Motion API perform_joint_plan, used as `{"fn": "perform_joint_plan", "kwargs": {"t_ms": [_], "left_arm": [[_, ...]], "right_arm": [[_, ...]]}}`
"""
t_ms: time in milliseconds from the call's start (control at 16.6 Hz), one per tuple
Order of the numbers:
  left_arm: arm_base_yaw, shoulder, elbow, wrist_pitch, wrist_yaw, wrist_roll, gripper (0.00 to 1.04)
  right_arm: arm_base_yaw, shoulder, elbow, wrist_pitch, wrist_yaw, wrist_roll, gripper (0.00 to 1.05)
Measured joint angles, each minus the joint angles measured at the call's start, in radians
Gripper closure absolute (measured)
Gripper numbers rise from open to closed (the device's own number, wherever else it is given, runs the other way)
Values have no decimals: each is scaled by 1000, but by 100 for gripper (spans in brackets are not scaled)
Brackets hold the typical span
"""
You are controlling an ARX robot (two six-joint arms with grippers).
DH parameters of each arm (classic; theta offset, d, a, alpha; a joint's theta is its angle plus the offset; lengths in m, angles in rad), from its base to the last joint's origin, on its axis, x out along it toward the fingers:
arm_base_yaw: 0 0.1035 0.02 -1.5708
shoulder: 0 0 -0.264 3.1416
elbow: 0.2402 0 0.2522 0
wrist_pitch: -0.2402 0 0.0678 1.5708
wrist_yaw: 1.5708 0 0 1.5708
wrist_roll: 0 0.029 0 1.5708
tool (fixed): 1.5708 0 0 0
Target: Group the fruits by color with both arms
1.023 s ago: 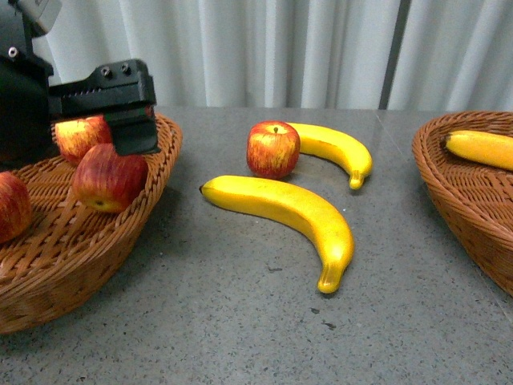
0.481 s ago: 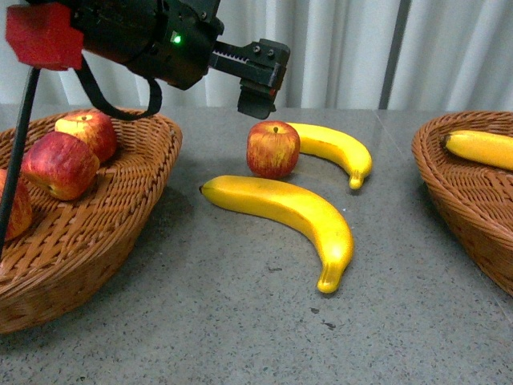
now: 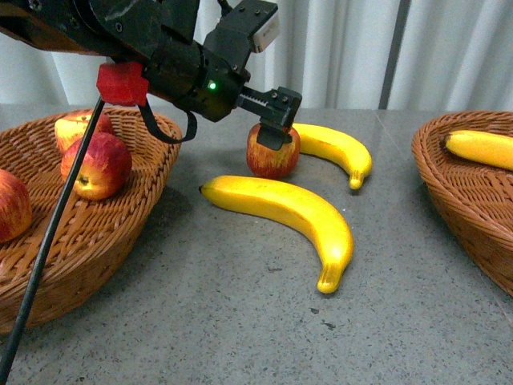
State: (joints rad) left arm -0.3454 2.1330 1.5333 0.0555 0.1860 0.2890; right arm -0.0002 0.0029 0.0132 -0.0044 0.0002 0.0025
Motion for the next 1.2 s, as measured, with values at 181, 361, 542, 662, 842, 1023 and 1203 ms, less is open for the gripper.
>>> {"fn": "perform_joint_plan", "kwargs": {"t_ms": [181, 361, 542, 662, 842, 1023, 1203], "left_arm": [[-5, 50, 59, -3, 18, 0, 7], [-16, 89, 68, -17, 18, 0, 7], [-21, 93, 61, -14, 31, 2, 13], [-24, 93, 58, -15, 31, 7, 31], [-25, 74, 42, -19, 16, 6, 37], [-18, -11, -18, 50, -92, -83, 37], [16, -244, -137, 101, -263, -259, 38]], "right_arm": [[0, 0, 0, 0, 0, 0, 7], [0, 0, 0, 0, 0, 0, 7], [0, 0, 0, 0, 0, 0, 7], [0, 0, 0, 0, 0, 0, 7], [0, 0, 0, 0, 0, 0, 7], [0, 0, 0, 0, 0, 0, 7], [0, 0, 0, 0, 0, 0, 7]]}}
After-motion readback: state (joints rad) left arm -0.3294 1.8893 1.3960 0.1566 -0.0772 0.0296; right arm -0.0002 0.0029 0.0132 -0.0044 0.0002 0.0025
